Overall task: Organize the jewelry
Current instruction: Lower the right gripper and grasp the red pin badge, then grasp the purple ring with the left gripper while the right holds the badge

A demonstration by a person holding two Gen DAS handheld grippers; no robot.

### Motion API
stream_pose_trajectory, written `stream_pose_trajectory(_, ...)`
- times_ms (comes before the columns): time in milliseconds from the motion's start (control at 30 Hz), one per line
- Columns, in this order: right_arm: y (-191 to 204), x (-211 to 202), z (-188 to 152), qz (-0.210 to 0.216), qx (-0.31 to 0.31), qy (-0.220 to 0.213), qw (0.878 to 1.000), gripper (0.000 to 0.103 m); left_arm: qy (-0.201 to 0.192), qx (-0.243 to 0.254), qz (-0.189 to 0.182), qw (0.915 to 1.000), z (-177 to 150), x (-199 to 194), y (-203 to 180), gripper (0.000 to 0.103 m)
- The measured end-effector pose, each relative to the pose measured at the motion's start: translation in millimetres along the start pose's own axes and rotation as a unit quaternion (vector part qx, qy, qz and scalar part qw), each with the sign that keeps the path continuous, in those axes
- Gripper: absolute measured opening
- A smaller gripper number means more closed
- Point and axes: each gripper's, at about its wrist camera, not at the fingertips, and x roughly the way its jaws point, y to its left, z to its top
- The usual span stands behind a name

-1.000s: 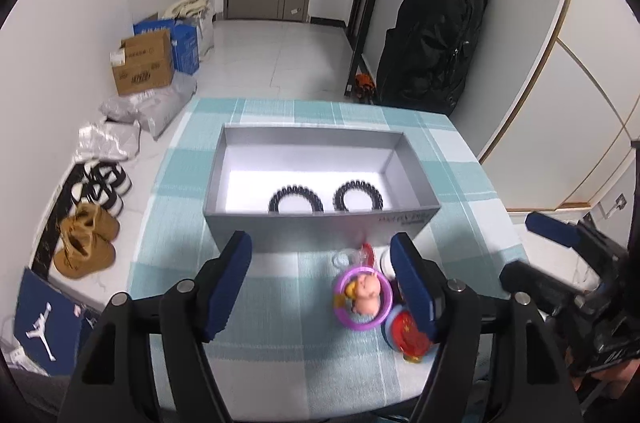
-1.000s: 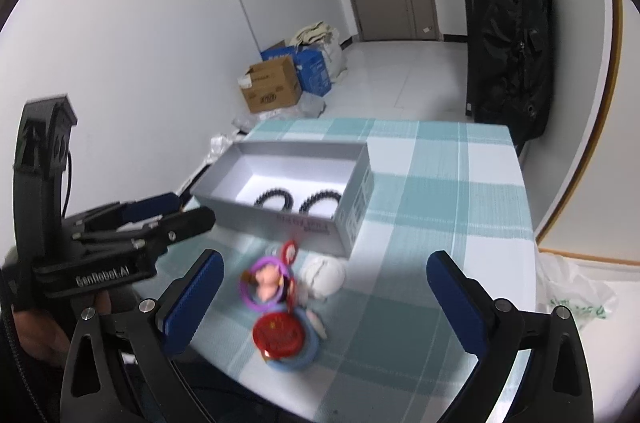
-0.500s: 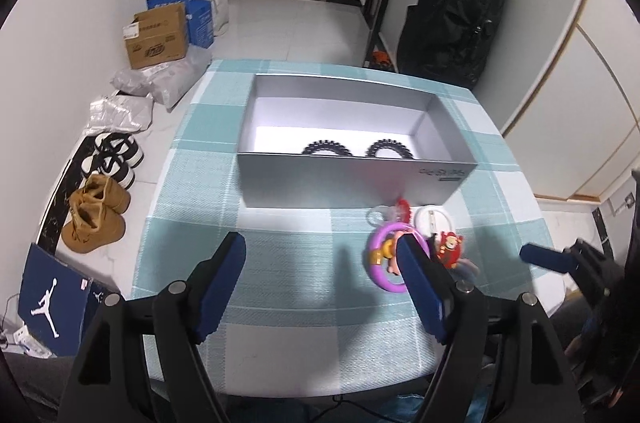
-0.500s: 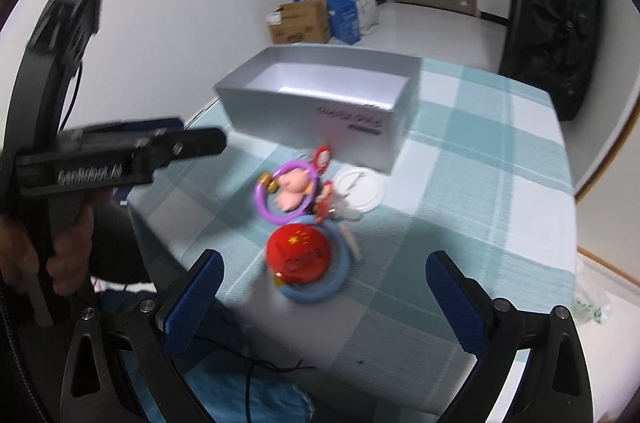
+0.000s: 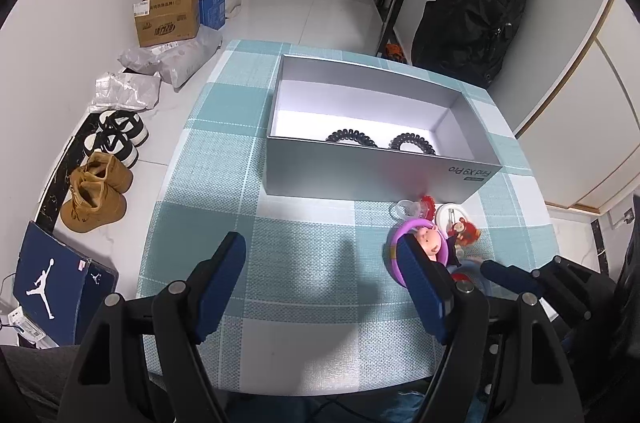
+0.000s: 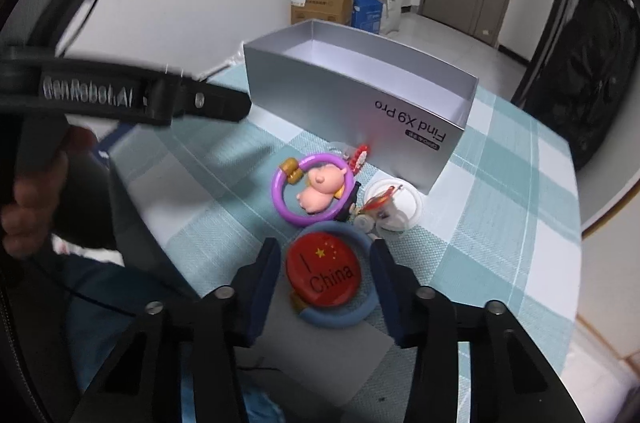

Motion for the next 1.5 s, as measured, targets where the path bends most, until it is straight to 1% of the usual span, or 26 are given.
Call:
stream_pose_trajectory(33,2.5,0.9,-0.4,-0.010,-0.014,-0.002,1.000,0.039,0.002,-0.002,-0.002,1.0000,0.0,0.5,-0.4,0.074)
stream_pose_trajectory(67,6.8,1.4,-1.2,-0.017,-0.030,-0.002,0.999,0.034,0.002,-0.002,-0.004,1.0000,0.3,0.4,-0.2,0.074)
stream_pose_trajectory(133,14.2,0.7,-2.6,-0.023,-0.054,-0.005,0.998,0.026,0.003,-0.002,-0.005,1.0000,0.8,0.2,-1.8,0.074)
stream_pose_trajectory(200,20.2,0.3,-4.0,-0.026,-0.073,-0.003,0.997,0.021,0.002,-0.001,-0.006,1.0000,1.5,0.4,-0.9,0.074)
stream_pose_trajectory(333,18.1,-2.6,-4.3,-0.012,-0.065,-0.004,0.998,0.012,0.006,-0.005,-0.007,0.9999,2.4,2.7,2.3,0.074)
stream_pose_trajectory(467,5.4,-9.8,-0.9,0.020,-0.022,-0.011,1.000,0.007,0.009,-0.012,-0.006,0.9999,2.6,3.0,5.0,0.074)
stream_pose_trajectory(567,-13.5,-16.2,2.0,0.048,0.032,-0.021,0.998,0.005,0.011,-0.011,-0.011,0.9998,2.1,3.2,4.2,0.074)
stream_pose_trajectory(700,-38.8,-20.4,3.0,0.087,0.106,-0.025,0.990,0.004,0.016,0.000,-0.034,0.9993,0.6,3.4,-1.5,0.074)
stream_pose_trajectory(800,-47.9,-21.8,3.7,0.099,0.133,-0.032,0.986,0.004,0.022,0.012,-0.037,0.9990,-0.7,5.8,-6.4,0.074)
stream_pose_trajectory(933,-56.3,-25.6,6.1,0.105,0.159,-0.038,0.981,0.004,0.031,0.022,-0.047,0.9982,-2.4,9.3,-11.8,0.074)
stream_pose_trajectory(1167,-75.0,-33.8,9.4,0.107,0.187,-0.058,0.975,0.003,0.053,0.044,-0.056,0.9960,-4.2,17.9,-26.9,0.074)
stream_pose_trajectory(1200,-77.9,-35.0,9.9,0.106,0.192,-0.060,0.974,0.003,0.057,0.050,-0.055,0.9956,-4.4,20.1,-30.1,0.074)
stream_pose_trajectory(1267,-82.5,-37.6,10.2,0.106,0.199,-0.066,0.972,0.003,0.062,0.060,-0.041,0.9954,-5.6,24.1,-35.1,0.074)
stream_pose_trajectory(1300,-85.1,-38.6,10.5,0.105,0.203,-0.068,0.971,0.004,0.064,0.066,-0.031,0.9953,-6.3,26.2,-36.0,0.074)
stream_pose_trajectory(1333,-85.1,-41.2,9.6,0.105,0.205,-0.070,0.971,0.004,0.068,0.072,-0.012,0.9950,-7.0,29.9,-37.2,0.074)
stream_pose_trajectory(1367,-85.8,-43.1,8.9,0.103,0.206,-0.071,0.971,0.003,0.069,0.072,-0.006,0.9950,-7.4,31.1,-36.1,0.074)
stream_pose_trajectory(1500,-89.5,-46.8,7.4,0.105,0.210,-0.076,0.969,0.004,0.066,0.057,-0.012,0.9961,-4.0,31.1,-29.5,0.074)
